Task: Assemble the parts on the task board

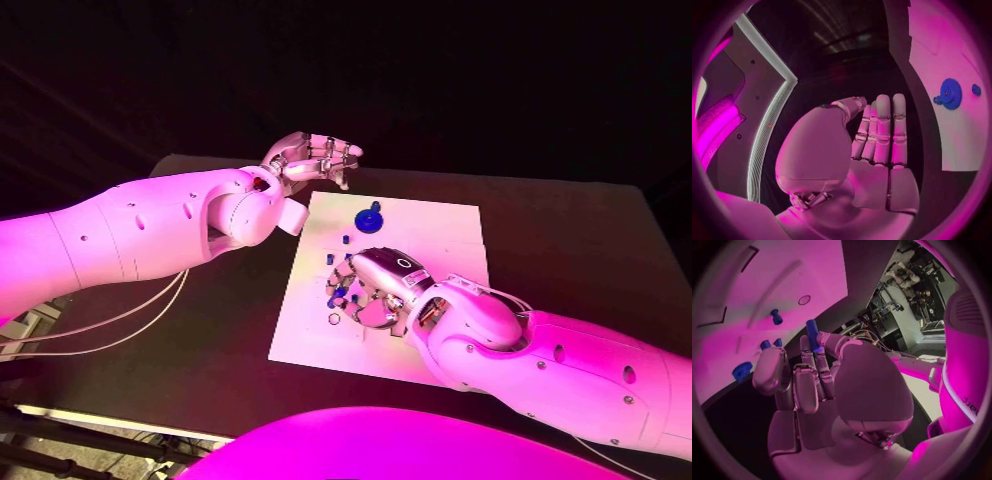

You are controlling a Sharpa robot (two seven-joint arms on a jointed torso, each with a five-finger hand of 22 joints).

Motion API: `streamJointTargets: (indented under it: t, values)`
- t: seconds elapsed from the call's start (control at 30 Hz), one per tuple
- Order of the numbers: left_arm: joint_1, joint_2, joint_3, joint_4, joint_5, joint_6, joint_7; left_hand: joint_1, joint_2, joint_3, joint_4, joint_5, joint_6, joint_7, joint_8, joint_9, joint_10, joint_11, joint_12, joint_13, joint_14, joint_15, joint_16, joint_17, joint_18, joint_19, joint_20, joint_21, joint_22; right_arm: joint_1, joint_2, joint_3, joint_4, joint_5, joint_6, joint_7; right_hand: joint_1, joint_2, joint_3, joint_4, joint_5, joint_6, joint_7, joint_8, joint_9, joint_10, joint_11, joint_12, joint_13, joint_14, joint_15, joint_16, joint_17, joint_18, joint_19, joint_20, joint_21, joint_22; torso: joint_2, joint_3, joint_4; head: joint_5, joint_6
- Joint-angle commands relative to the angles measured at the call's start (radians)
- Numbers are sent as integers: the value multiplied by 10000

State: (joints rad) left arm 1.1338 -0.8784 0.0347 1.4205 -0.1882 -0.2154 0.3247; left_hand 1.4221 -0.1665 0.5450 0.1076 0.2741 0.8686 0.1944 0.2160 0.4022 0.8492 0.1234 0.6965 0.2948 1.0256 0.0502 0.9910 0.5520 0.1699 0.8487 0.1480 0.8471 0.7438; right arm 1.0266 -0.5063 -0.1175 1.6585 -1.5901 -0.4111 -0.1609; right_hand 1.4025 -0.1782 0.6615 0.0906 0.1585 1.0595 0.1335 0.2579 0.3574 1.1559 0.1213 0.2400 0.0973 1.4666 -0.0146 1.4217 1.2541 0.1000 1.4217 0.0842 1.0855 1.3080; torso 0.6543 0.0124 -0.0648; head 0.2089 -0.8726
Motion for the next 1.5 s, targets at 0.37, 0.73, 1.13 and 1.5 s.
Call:
streamJointTargets:
  t: [0.37, 0.73, 1.13, 1.5]
  values:
    - [11, 7, 7, 57, -93, 179, 41, -67, 2, -33, 3, 5, -54, -3, -19, -6, -72, 9, -32, -14, -39, 47, -32, -12, 132, -19, 57, -25, -14, -125, 134, -70, -290, -379, 705, 184, 23, 120, 293, -231, 67, 22, -4, 70, 28, 673, -611, 8, 15, 436, -34, 39, 0, -126, -23, -13, -25, 1182, 5, 11, -11, -16, 0]
    - [11, 6, 7, 59, -143, 187, 44, -67, 2, -33, 3, 5, -54, -3, -19, -6, -72, 9, -32, -14, -39, 47, -32, -12, 132, -19, 57, -25, -14, -195, 164, -74, -314, -438, 969, 114, 20, 119, 296, -240, 66, 19, -2, 72, 32, 672, -610, 5, 16, 437, -34, 42, 7, -125, -25, -13, -28, 1182, -3, 10, -9, -5, 0]
    - [12, -17, 7, 72, -170, 189, 40, -66, 7, -38, 6, 4, -49, -5, -15, -7, -72, 8, -27, -18, -40, 48, -33, -12, 133, -15, 58, -34, -20, -282, 270, -75, -552, -655, 920, -219, 10, 120, 301, -252, 63, 11, 1, 76, 40, 670, -606, -3, 18, 433, -32, 33, -14, -121, -35, -13, -56, 1178, 7, 8, 16, 12, 0]
    - [13, -23, 7, 82, -177, 189, 38, -66, 7, -38, 6, 4, -49, -5, -15, -7, -72, 8, -27, -18, -40, 48, -33, -12, 133, -15, 58, -34, -20, -331, 393, -101, -685, -702, 1107, -292, 10, 120, 301, -252, 63, 11, 1, 76, 40, 670, -606, -3, 18, 433, -32, 33, -14, -121, -35, -13, -56, 1178, 5, 12, -2, 51, 0]
